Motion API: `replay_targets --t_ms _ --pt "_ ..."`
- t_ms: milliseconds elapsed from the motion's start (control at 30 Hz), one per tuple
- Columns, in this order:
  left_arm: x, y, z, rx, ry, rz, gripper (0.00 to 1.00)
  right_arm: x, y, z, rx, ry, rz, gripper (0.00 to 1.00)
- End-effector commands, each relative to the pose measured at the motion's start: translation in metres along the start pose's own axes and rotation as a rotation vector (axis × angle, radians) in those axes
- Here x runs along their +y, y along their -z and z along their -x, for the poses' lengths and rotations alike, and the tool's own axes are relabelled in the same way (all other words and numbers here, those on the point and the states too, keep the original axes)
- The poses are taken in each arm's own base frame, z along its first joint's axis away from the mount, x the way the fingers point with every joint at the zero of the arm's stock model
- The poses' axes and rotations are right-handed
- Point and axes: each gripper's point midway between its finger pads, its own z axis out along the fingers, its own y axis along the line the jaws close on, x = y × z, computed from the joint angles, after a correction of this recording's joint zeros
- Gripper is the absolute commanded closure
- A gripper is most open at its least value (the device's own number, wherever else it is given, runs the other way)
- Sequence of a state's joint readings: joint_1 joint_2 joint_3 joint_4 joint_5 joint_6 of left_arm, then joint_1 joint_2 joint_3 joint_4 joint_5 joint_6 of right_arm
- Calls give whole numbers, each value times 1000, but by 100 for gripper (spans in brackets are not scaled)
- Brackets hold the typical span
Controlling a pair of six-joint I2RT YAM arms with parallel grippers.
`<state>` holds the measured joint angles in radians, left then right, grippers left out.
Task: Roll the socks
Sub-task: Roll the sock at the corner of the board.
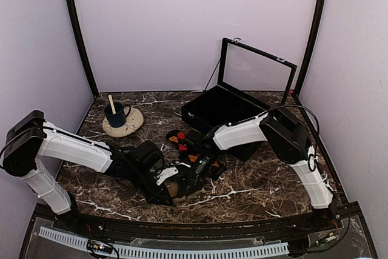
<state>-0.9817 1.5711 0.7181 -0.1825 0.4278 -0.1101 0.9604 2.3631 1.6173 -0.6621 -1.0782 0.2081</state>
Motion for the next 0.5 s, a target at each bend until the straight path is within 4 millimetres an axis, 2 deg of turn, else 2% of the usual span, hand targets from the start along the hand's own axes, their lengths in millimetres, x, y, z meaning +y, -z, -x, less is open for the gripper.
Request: replay_targets --t_ms 0,267,467 --pt "-1 -2 -13 62 100 -113 100 -20 6 -2 -25 -1 -112 80" --pt "0 -10 -26 131 177 -189 100 -17 15 0 -60 4 -106 74" --pt "1 -13 -23 129 218 -217 100 -18 26 3 -103 5 -106 73"
